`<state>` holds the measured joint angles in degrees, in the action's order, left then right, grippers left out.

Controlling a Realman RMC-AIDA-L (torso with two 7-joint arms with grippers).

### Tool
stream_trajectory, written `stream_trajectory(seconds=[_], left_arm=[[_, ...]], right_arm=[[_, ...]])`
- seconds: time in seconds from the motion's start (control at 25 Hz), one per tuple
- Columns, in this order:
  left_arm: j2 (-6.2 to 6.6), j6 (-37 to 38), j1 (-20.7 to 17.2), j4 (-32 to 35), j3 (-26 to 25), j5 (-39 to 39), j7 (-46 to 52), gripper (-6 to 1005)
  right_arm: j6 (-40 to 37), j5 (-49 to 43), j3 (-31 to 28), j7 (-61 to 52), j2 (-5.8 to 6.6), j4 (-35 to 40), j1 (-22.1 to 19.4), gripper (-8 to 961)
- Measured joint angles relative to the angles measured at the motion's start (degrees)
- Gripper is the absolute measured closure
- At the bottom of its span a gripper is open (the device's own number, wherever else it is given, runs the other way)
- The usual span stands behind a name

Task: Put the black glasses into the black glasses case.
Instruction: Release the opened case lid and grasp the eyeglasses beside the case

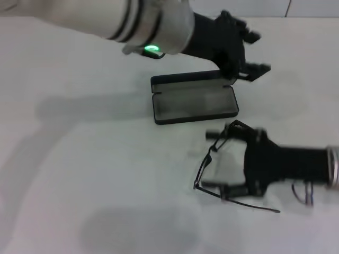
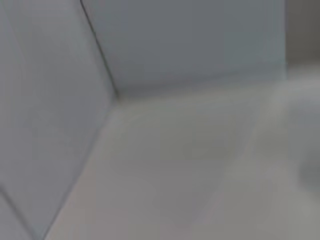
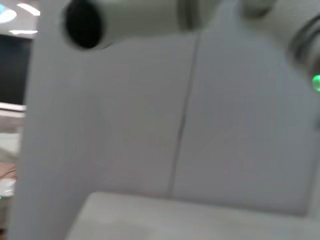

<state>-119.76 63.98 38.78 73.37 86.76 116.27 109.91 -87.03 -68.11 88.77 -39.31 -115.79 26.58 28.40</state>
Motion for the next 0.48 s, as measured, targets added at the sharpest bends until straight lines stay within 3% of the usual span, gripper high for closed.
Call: stream_trajectory(seconds=[0.12,0.24,0.36,0.4,0.48], left_arm=[[0.15,1.23,-5.54,0.15,-4.36,-12.8,-4.57,372],[0.18,4.38,-13.03,-2.22,-10.27,-24.78,-9.48,371],[0.19,8.51,-17.87,-7.25,-14.79,-32.88,-13.53,371],[0.19,8.51,-17.87,-7.25,-14.79,-32.88,-13.53,371],[0.24,13.76,-20.72,-17.49,-19.44,-40.85,-21.94,371]], right_arm=[[0.51,-0.67,-3.96,-2.33,0.6,3.93,0.92,96],[3.38,-7.43,-5.11,-12.38,3.53,13.26,3.73,96],[5.33,-18.86,-5.16,-23.21,6.15,23.17,7.65,97],[5.41,-23.68,-5.19,-26.69,6.66,26.6,9.14,97],[4.4,-32.66,-5.2,-32.88,7.09,31.69,12.3,98]])
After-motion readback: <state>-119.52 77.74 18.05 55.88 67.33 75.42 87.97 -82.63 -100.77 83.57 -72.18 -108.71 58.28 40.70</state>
